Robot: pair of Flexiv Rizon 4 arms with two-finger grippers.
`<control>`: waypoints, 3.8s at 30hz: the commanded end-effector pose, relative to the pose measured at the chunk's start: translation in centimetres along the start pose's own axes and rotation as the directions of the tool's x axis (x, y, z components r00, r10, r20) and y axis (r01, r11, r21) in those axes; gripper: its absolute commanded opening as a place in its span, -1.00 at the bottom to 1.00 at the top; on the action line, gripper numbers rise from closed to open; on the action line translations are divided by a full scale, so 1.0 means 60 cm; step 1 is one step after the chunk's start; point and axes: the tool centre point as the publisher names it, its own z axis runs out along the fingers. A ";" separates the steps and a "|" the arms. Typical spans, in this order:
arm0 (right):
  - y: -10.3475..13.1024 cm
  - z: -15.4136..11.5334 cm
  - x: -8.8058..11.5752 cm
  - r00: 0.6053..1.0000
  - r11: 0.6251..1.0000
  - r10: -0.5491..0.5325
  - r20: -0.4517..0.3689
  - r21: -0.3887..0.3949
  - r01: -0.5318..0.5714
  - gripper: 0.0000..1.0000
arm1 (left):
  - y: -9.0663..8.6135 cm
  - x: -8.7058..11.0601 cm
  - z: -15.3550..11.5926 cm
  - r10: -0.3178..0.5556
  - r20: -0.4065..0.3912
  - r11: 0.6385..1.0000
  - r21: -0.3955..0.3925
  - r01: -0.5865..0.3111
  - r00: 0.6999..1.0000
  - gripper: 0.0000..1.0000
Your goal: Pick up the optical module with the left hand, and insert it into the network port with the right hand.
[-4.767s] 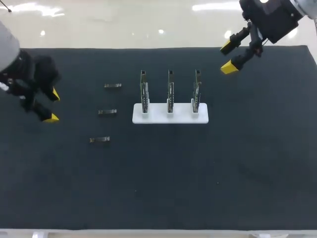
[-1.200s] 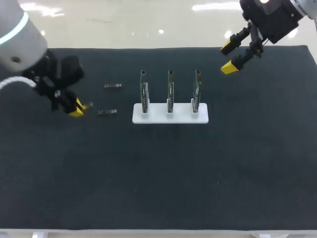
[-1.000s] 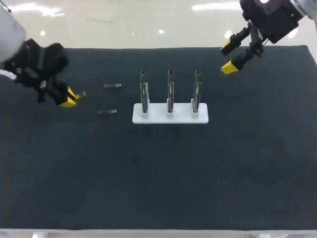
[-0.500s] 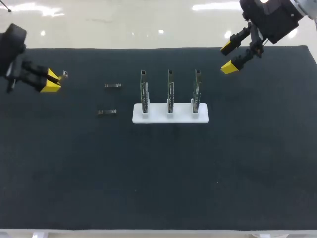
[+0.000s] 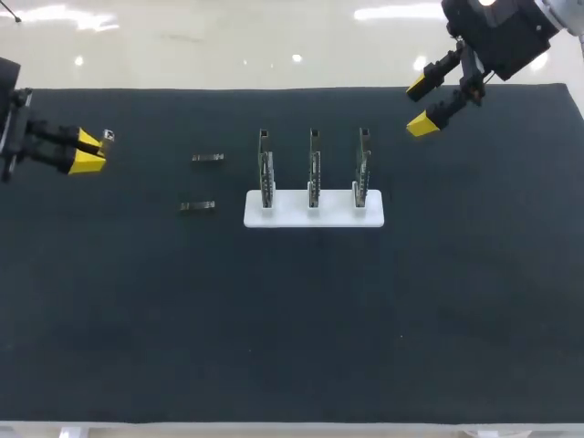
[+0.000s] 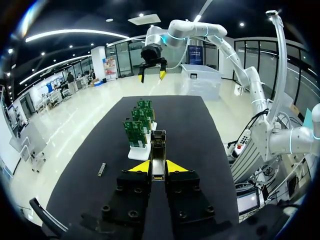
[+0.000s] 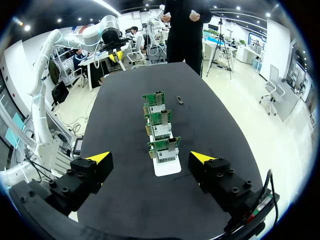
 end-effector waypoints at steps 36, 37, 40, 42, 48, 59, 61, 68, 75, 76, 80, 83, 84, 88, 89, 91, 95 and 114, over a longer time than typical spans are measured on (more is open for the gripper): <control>-0.001 0.001 0.000 1.000 1.000 -0.001 0.001 -0.002 0.001 1.00 | 0.036 -0.136 0.209 0.037 0.468 0.986 0.127 -0.108 0.883 -1.00; -0.001 0.001 0.000 1.000 1.000 -0.001 0.001 -0.002 0.001 1.00 | 0.039 -0.138 0.213 0.035 0.469 0.986 0.128 -0.107 0.883 -1.00; -0.001 0.001 0.000 1.000 1.000 -0.001 0.001 -0.002 0.001 1.00 | 0.047 -0.142 0.228 0.011 0.470 0.984 0.152 -0.093 0.883 -1.00; -0.001 0.001 0.000 1.000 1.000 -0.001 0.001 -0.002 0.001 1.00 | 0.051 -0.144 0.239 0.007 0.469 0.985 0.152 -0.088 0.883 -1.00; -0.001 0.001 0.000 1.000 1.000 -0.001 0.001 -0.002 0.001 1.00 | 0.054 -0.159 0.258 -0.034 0.485 0.983 0.174 -0.058 0.874 -1.00; -0.001 0.001 0.000 1.000 1.000 -0.001 0.001 -0.002 0.001 1.00 | 0.063 -0.183 0.305 -0.043 0.492 0.988 0.151 -0.037 0.870 -1.00; -0.001 0.001 0.000 1.000 1.000 -0.001 0.001 -0.002 0.001 1.00 | 0.063 -0.188 0.312 -0.039 0.493 0.988 0.147 -0.039 0.869 -1.00; -0.001 0.001 0.000 1.000 1.000 -0.001 0.001 -0.002 0.001 1.00 | 0.063 -0.190 0.314 -0.040 0.493 0.988 0.148 -0.039 0.869 -1.00; -0.001 0.001 0.000 1.000 1.000 -0.001 0.001 -0.002 0.001 1.00 | 0.063 -0.190 0.314 -0.040 0.493 0.988 0.148 -0.039 0.869 -1.00; -0.001 0.001 0.000 1.000 1.000 -0.001 0.001 -0.002 0.001 1.00 | 0.063 -0.190 0.314 -0.040 0.493 0.988 0.148 -0.039 0.869 -1.00; -0.001 0.001 0.000 1.000 1.000 -0.001 0.001 -0.002 0.001 1.00 | 0.063 -0.190 0.314 -0.040 0.493 0.988 0.148 -0.039 0.869 -1.00; -0.001 0.001 0.000 1.000 1.000 -0.001 0.001 -0.002 0.001 1.00 | 0.063 -0.190 0.314 -0.040 0.493 0.988 0.148 -0.039 0.869 -1.00; -0.001 0.001 0.000 1.000 1.000 -0.001 0.001 -0.002 0.001 1.00 | 0.063 -0.190 0.314 -0.040 0.493 0.988 0.148 -0.039 0.869 -1.00; -0.001 0.003 -0.008 1.000 1.000 0.002 0.006 -0.013 -0.002 1.00 | 0.063 -0.190 0.314 -0.040 0.493 0.988 0.148 -0.039 0.869 -1.00; -0.001 0.006 -0.017 1.000 1.000 -0.024 -0.004 -0.008 0.024 1.00 | 0.063 -0.190 0.314 -0.040 0.493 0.988 0.148 -0.039 0.869 -1.00; 0.000 0.009 -0.038 0.999 0.999 -0.044 -0.019 -0.013 0.044 1.00 | 0.063 -0.190 0.314 -0.040 0.493 0.988 0.148 -0.039 0.869 -1.00; -0.001 0.023 -0.073 0.998 0.997 -0.069 0.001 -0.023 0.069 1.00 | 0.063 -0.190 0.314 -0.040 0.493 0.988 0.148 -0.039 0.869 -1.00; 0.026 0.092 -0.201 0.988 0.990 -0.137 0.069 0.018 0.137 1.00 | 0.063 -0.190 0.314 -0.040 0.493 0.988 0.148 -0.039 0.869 -1.00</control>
